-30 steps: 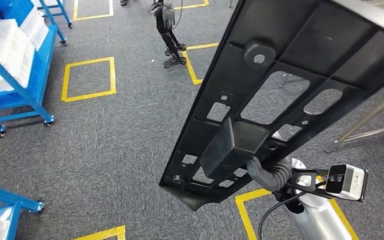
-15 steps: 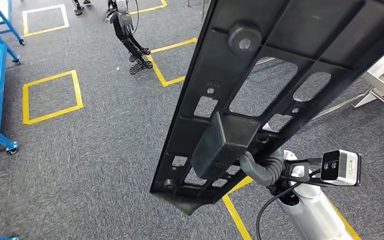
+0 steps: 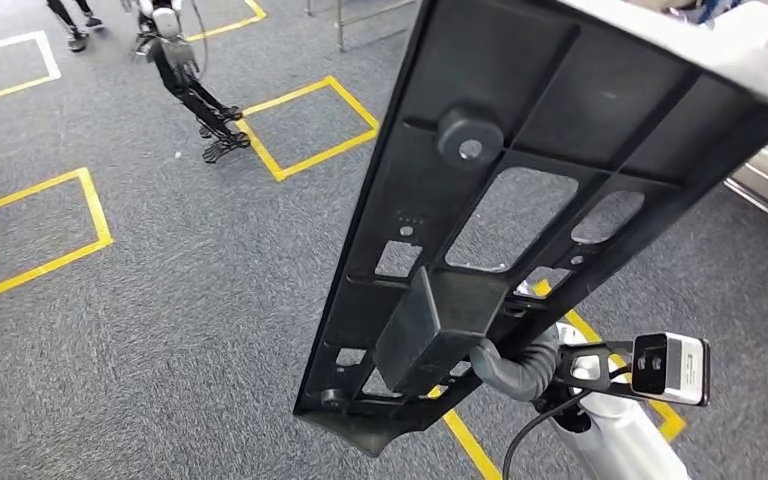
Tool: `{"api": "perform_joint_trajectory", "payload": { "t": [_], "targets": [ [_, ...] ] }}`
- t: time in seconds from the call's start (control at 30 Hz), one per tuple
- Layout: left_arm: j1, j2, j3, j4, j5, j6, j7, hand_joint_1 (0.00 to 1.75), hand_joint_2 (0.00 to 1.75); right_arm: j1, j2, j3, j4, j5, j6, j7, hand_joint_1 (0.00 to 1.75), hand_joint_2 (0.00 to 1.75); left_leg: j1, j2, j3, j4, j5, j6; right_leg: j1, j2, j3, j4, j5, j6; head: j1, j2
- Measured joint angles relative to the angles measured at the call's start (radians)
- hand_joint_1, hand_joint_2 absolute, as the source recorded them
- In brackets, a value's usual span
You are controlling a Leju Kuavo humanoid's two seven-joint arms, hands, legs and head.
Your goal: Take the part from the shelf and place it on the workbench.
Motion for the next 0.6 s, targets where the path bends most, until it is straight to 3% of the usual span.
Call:
{"api": "perform_joint_trajectory", "payload": {
  "t": [0.03, 0.1, 0.17, 0.23, 0.27, 0.3, 0.33, 0.37, 0.43, 0.47, 0.53, 0.6],
  "targets": [
    [-0.001, 0.000, 0.001, 0.000, -0.001, 0.002, 0.002, 0.00, 1.75, -0.001, 0.000, 0.000, -0.001, -0.002, 0.002, 0.003, 1.75, 1.75, 0.002, 0.009, 0.003, -0.001, -0.003, -0.006, -0.001, 0.015, 0.000, -0.003, 0.001, -0.005, 0.000, 0.000],
    [-0.003, 0.000, 0.001, 0.000, -0.003, 0.002, 0.004, 0.00, 1.75, -0.004, -0.002, -0.001, -0.001, -0.008, 0.006, 0.008, 1.75, 1.75, 0.006, -0.017, -0.003, 0.026, -0.026, -0.018, -0.006, 0.041, 0.004, -0.011, 0.007, -0.016, -0.001, 0.000],
    [-0.001, -0.001, 0.002, 0.000, -0.005, -0.001, 0.004, 0.00, 1.75, -0.010, -0.004, -0.003, -0.001, -0.018, 0.012, 0.013, 1.75, 1.75, 0.011, -0.073, -0.049, 0.131, -0.085, -0.025, -0.009, 0.065, 0.006, -0.015, 0.011, -0.025, -0.003, 0.000],
    [0.003, 0.000, 0.003, 0.000, -0.007, -0.005, 0.004, 0.00, 1.75, -0.017, -0.004, -0.003, -0.001, -0.030, 0.015, 0.026, 1.75, 1.75, 0.011, -0.096, -0.114, 0.264, -0.136, -0.026, -0.006, 0.092, 0.003, -0.013, 0.012, -0.029, -0.005, 0.000],
    [0.004, 0.000, 0.003, 0.000, -0.008, -0.009, 0.004, 0.00, 1.75, -0.022, -0.004, -0.003, -0.001, -0.038, 0.014, 0.039, 1.75, 1.75, 0.011, -0.099, -0.132, 0.295, -0.137, -0.026, -0.005, 0.107, 0.003, -0.011, 0.012, -0.029, -0.005, 0.000],
    [0.004, 0.001, 0.003, 0.000, -0.007, -0.012, 0.004, 0.00, 1.75, -0.029, -0.004, -0.003, -0.001, -0.047, 0.013, 0.053, 1.75, 1.75, 0.011, -0.101, -0.132, 0.286, -0.118, -0.025, -0.005, 0.122, 0.002, -0.009, 0.012, -0.029, -0.005, 0.000],
    [0.003, 0.002, 0.003, 0.000, -0.007, -0.014, 0.004, 0.00, 1.75, -0.039, -0.004, -0.002, -0.001, -0.055, 0.010, 0.067, 1.75, 1.75, 0.012, -0.106, -0.113, 0.239, -0.083, -0.022, -0.004, 0.138, 0.002, -0.006, 0.012, -0.029, -0.005, 0.000],
    [0.002, 0.004, 0.003, 0.000, -0.007, -0.015, 0.006, 0.00, 1.75, -0.051, -0.003, -0.002, -0.001, -0.064, 0.007, 0.080, 1.75, 1.75, 0.012, -0.122, -0.082, 0.166, -0.044, -0.019, -0.005, 0.152, 0.002, -0.004, 0.011, -0.027, -0.006, 0.000],
    [0.000, 0.007, 0.003, 0.000, -0.008, -0.016, 0.009, 0.00, 1.75, -0.075, 0.001, -0.002, -0.001, -0.076, 0.000, 0.097, 1.75, 1.75, 0.014, -0.161, -0.031, 0.047, 0.000, -0.011, -0.004, 0.177, -0.003, 0.002, 0.012, -0.019, -0.005, 0.000],
    [-0.001, 0.008, 0.003, 0.000, -0.009, -0.016, 0.012, 0.00, 1.75, -0.084, 0.003, -0.001, -0.001, -0.080, -0.003, 0.103, 1.75, 1.75, 0.013, -0.173, -0.021, 0.022, 0.004, -0.007, -0.005, 0.187, -0.006, 0.003, 0.013, -0.012, -0.005, 0.000],
    [-0.003, 0.008, 0.003, 0.000, -0.010, -0.015, 0.015, 0.00, 1.75, -0.094, 0.005, 0.000, -0.001, -0.082, -0.008, 0.108, 1.75, 1.75, 0.012, -0.163, -0.017, 0.015, 0.004, 0.003, -0.008, 0.205, -0.012, 0.000, 0.018, 0.002, -0.005, 0.000],
    [-0.006, 0.008, 0.003, 0.000, -0.010, -0.014, 0.016, 0.00, 1.75, -0.103, 0.005, 0.001, -0.001, -0.083, -0.013, 0.111, 1.75, 1.75, 0.014, -0.141, -0.014, 0.005, 0.012, 0.018, -0.006, 0.175, -0.024, 0.020, 0.004, 0.012, -0.002, 0.000]
  ]
}}
